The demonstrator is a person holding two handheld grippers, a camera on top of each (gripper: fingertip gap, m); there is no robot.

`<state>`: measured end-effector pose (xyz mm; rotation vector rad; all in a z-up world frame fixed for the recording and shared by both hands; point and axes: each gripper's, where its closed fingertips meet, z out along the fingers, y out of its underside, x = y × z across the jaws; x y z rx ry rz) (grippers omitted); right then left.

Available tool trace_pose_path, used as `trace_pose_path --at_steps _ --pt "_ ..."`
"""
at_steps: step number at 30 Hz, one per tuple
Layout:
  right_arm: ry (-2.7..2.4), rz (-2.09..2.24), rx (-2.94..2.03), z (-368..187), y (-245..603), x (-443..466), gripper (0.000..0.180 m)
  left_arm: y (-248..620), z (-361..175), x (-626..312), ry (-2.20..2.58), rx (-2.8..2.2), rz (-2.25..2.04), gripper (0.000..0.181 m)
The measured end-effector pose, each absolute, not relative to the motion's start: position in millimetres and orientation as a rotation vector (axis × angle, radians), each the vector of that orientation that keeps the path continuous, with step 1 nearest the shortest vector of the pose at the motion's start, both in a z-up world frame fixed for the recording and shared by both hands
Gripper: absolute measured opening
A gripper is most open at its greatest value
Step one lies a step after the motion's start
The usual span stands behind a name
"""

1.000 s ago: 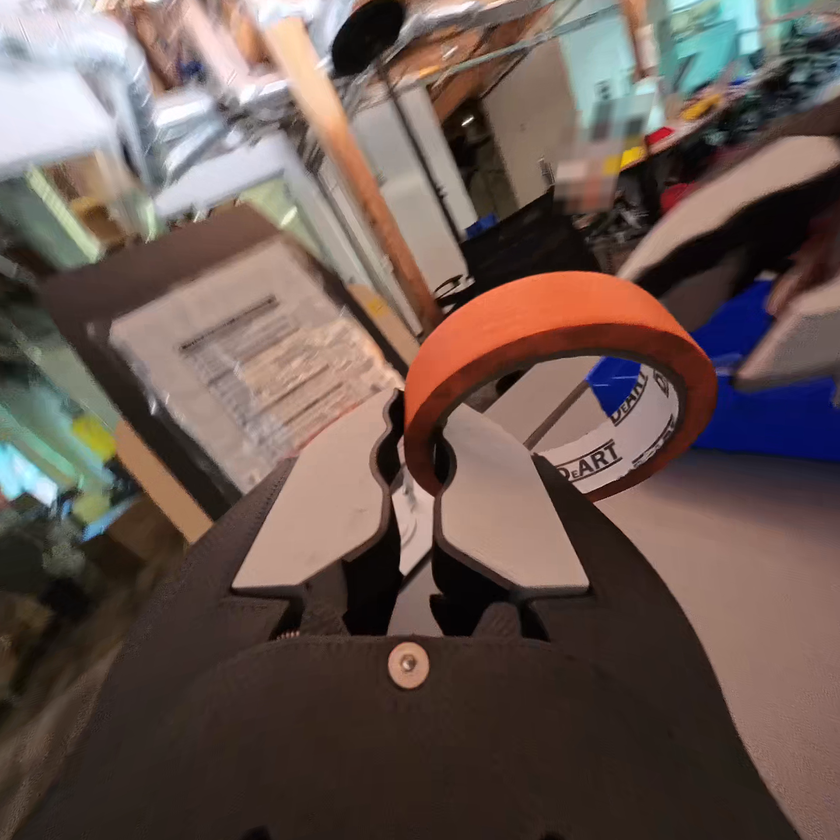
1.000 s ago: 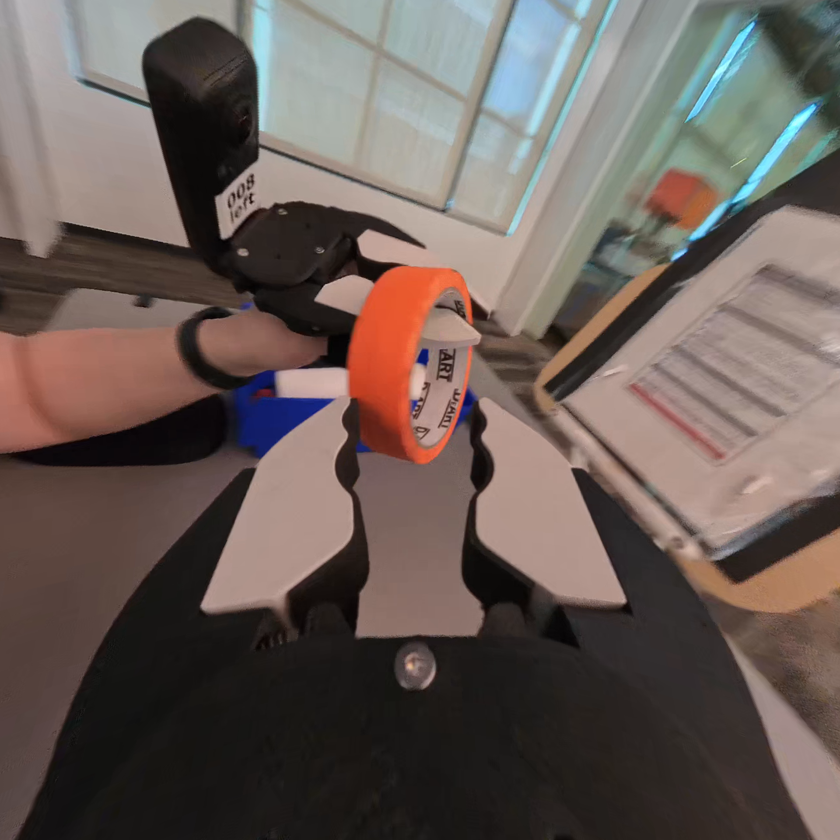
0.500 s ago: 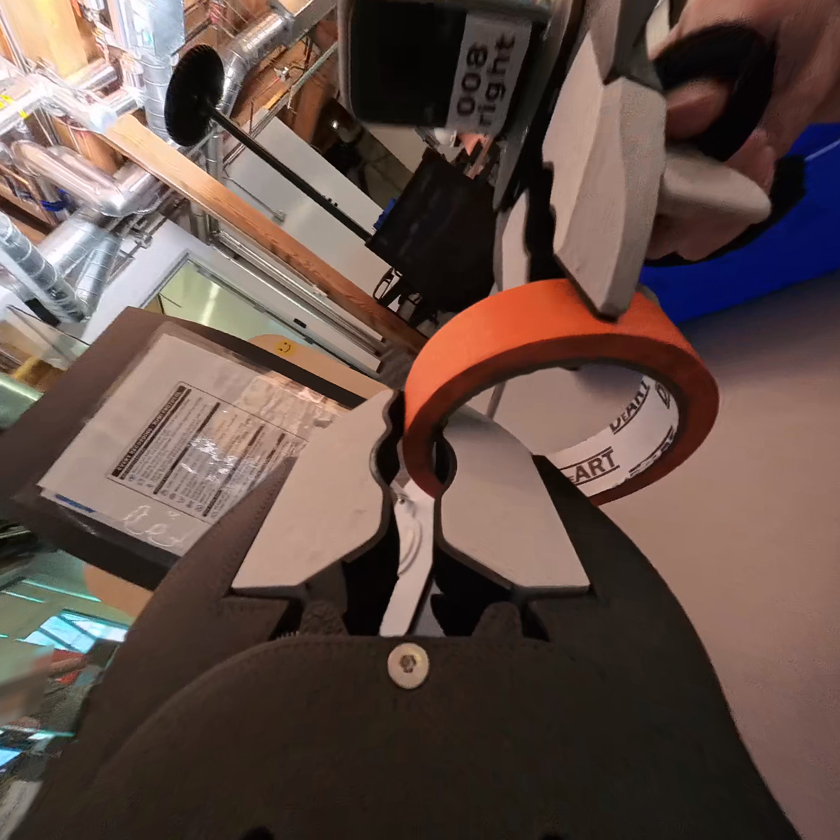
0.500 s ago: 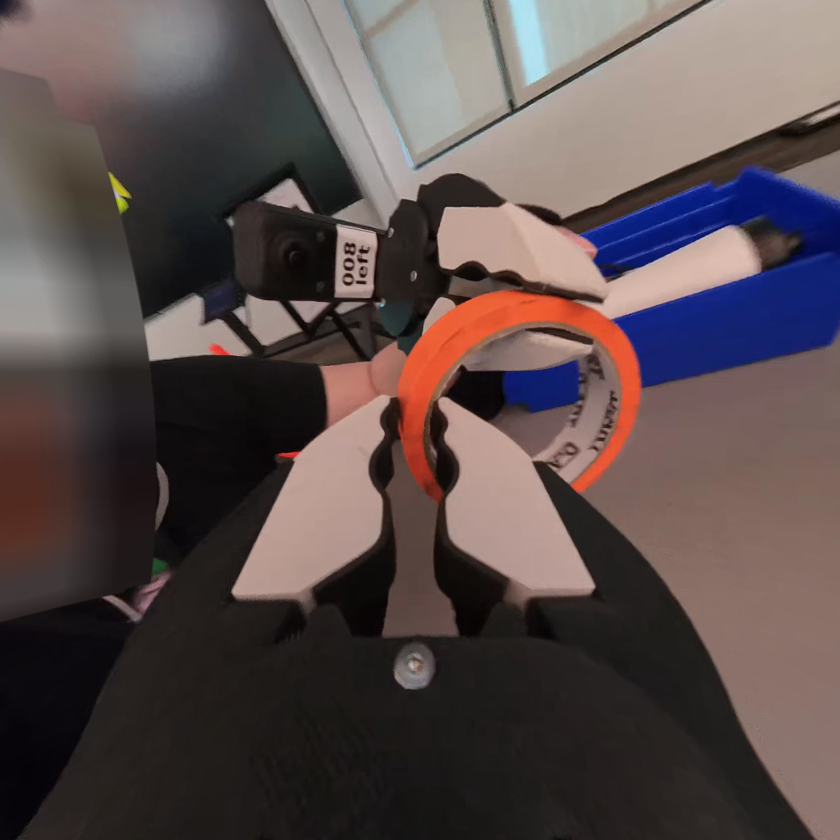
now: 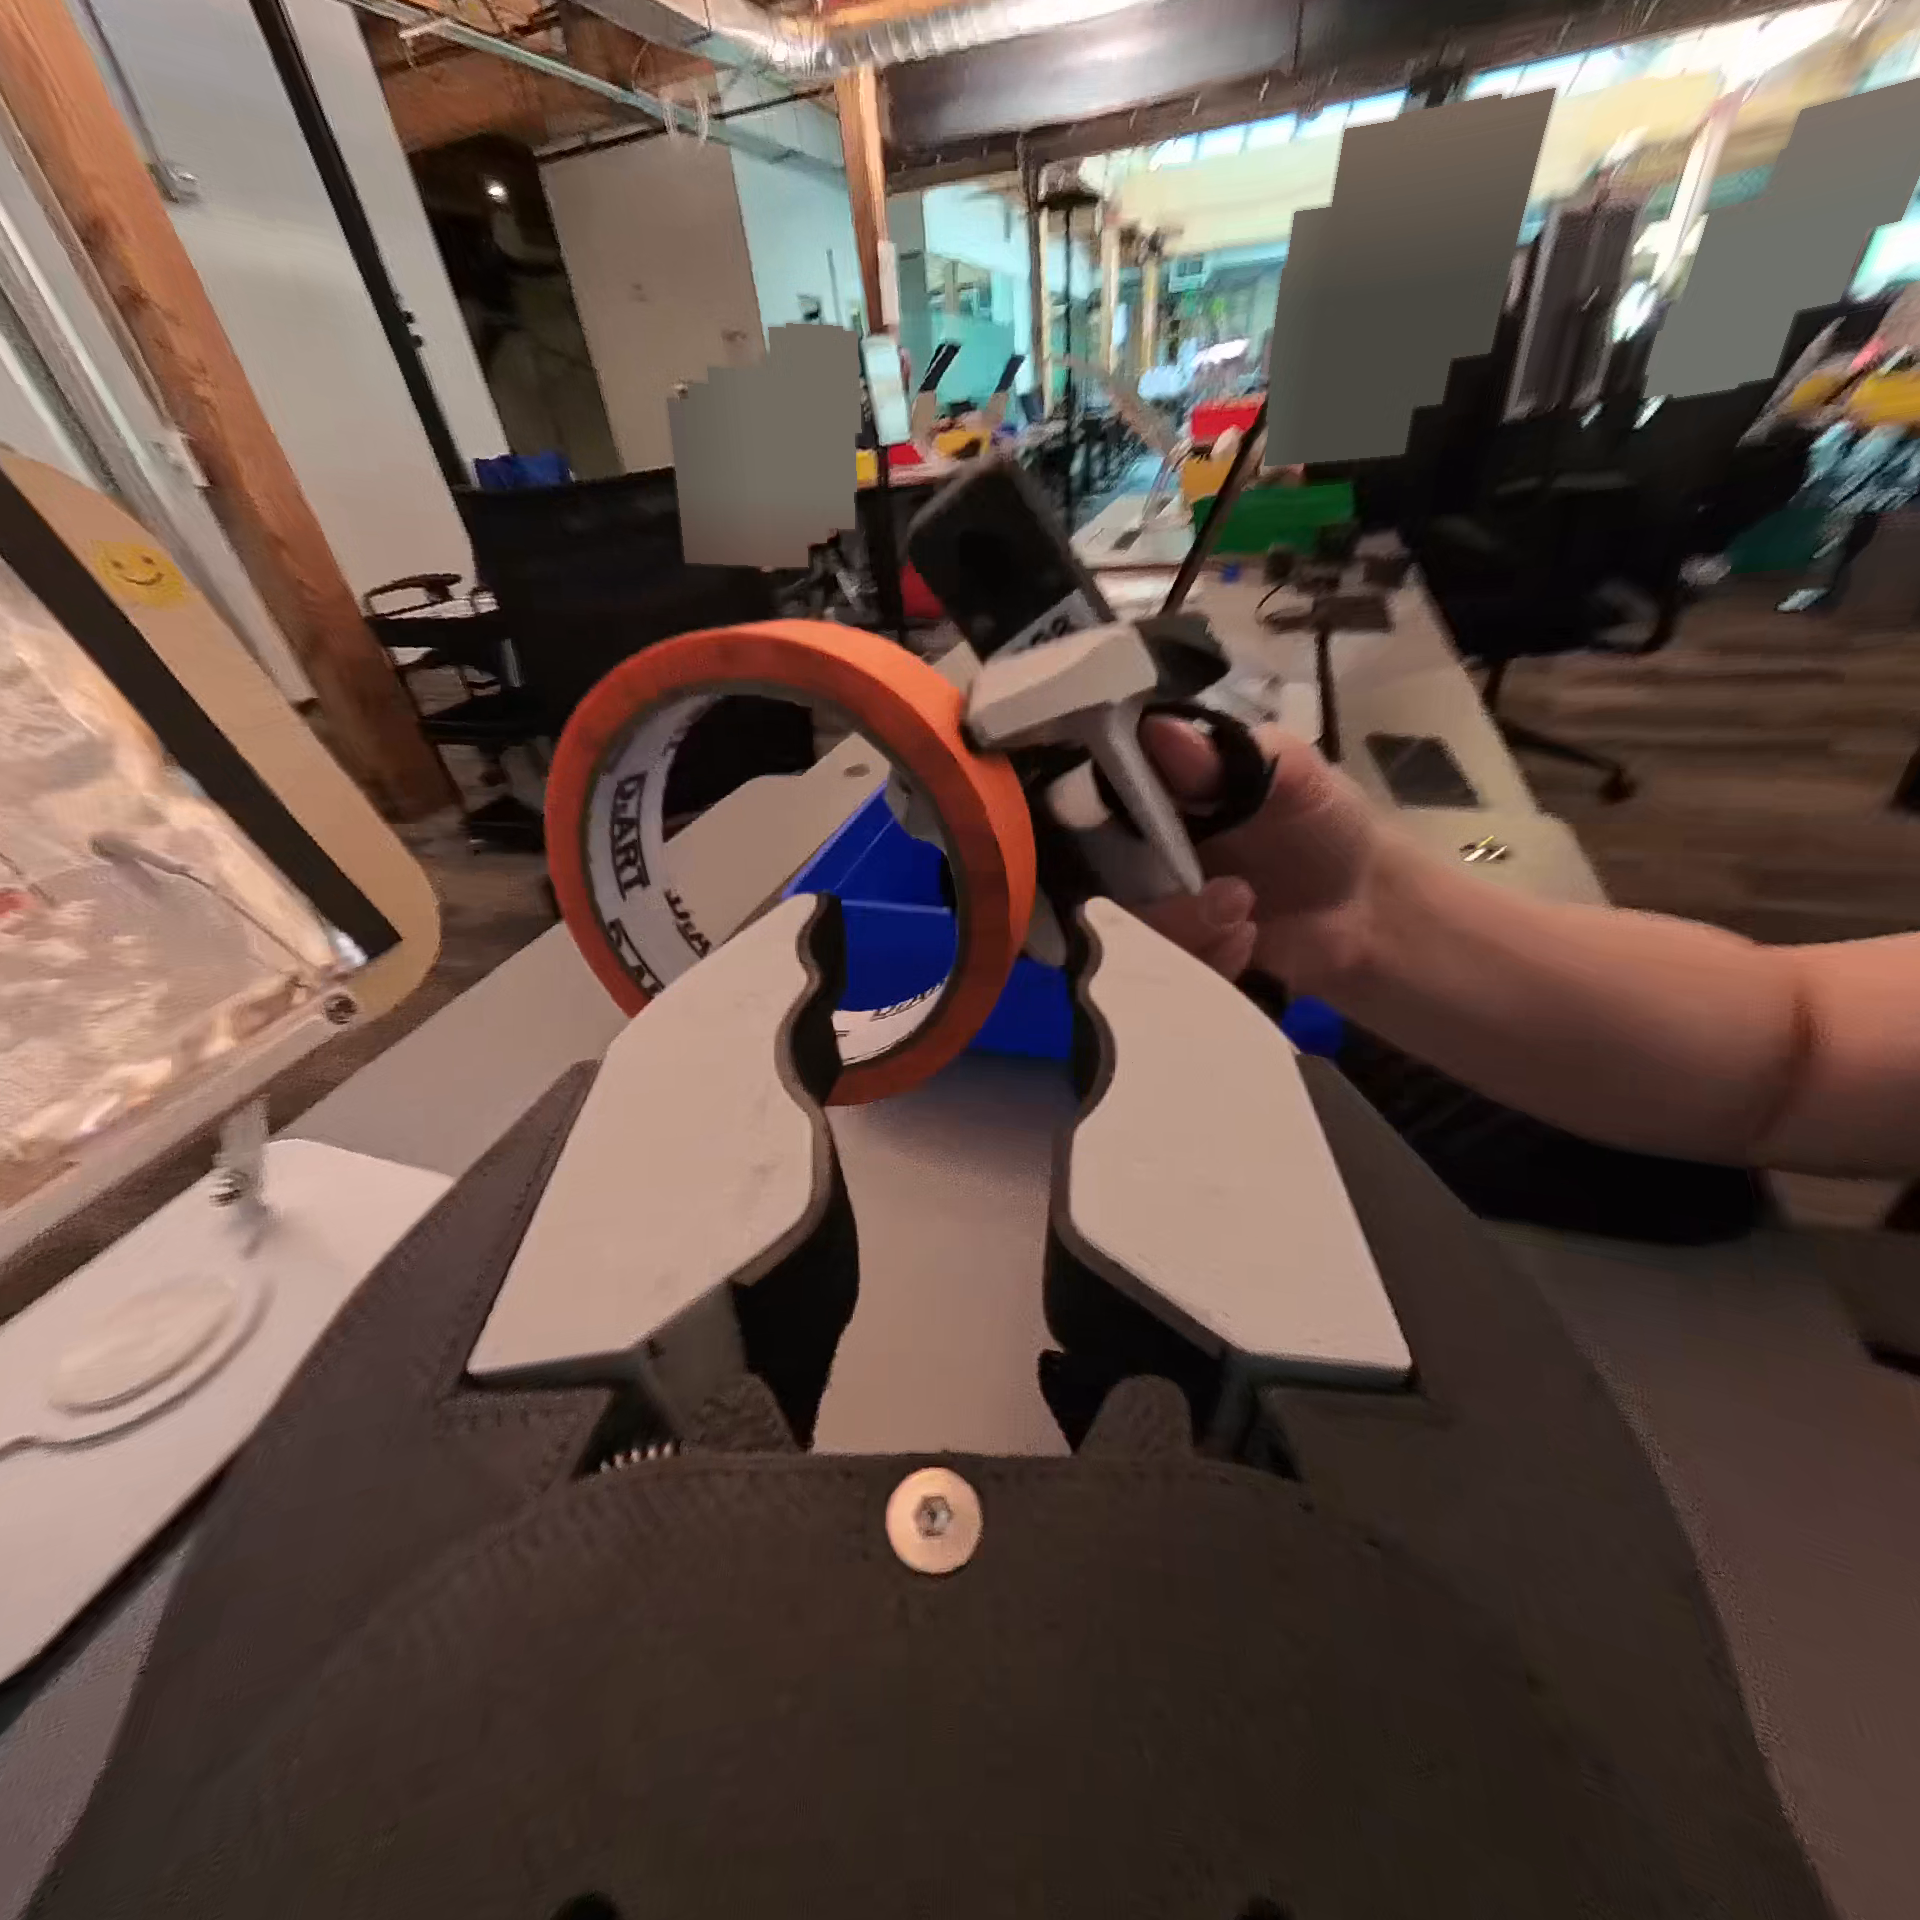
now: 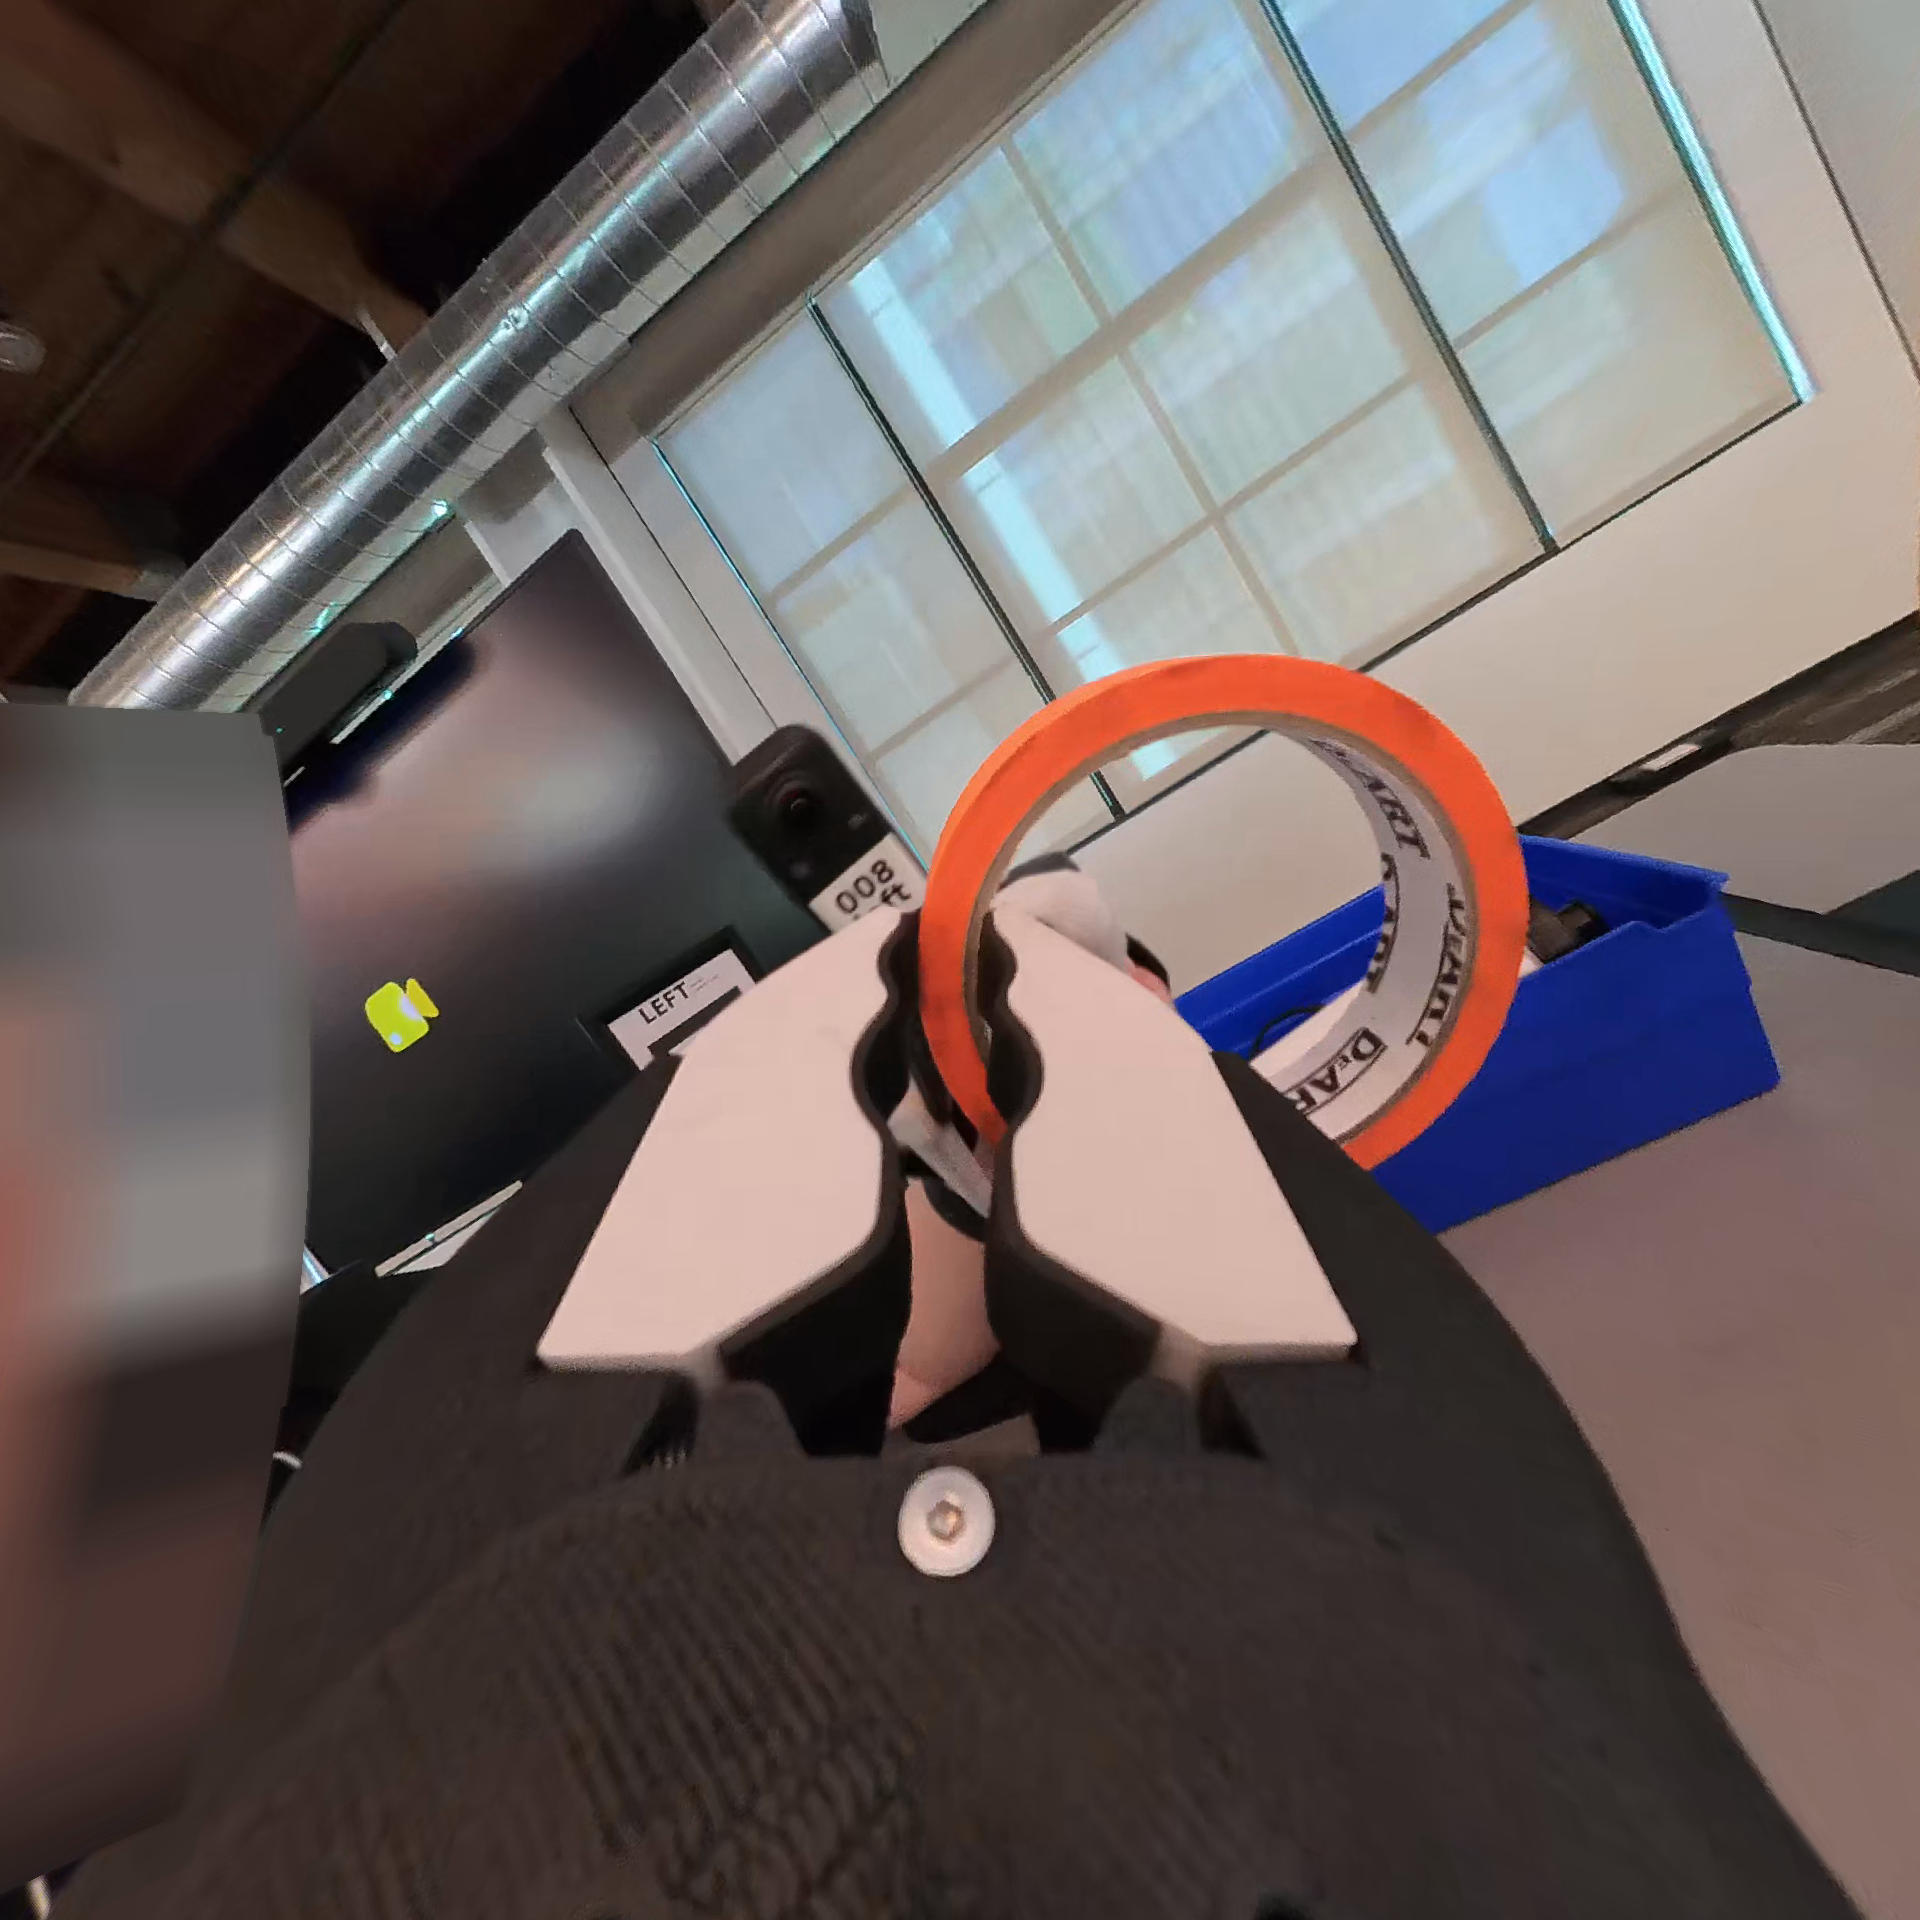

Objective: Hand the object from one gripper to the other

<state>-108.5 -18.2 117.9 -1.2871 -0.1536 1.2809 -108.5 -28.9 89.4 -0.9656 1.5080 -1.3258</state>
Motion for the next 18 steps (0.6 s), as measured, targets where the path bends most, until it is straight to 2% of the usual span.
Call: trace_pose_path --at_steps 1,5,9,14,18 --pt "-0.151 1.272 -1.29 117.1 -17.3 -111.0 0.011 -30.3 84.7 -105.8 1.521 -0.951 -1.267 0.038" --pt "-0.178 1.221 -1.34 110.5 -13.4 -123.5 0.014 -36.9 74.9 -100.3 1.549 -0.922 -1.173 0.017" --pt "-0.252 1.022 -1.382 116.3 -15.8 -117.1 0.027 -34.5 84.7 -103.7 1.511 -0.964 -1.295 0.01" --pt "-0.337 0.524 -1.29 134.4 -23.0 -94.1 0.05 -5.1 126.2 -121.5 1.143 -1.115 -1.808 0.01" --pt "-0.425 0.147 -1.321 114.9 -7.2 -107.9 0.061 6.4 137.3 -129.7 0.929 -1.195 -2.212 0.009"
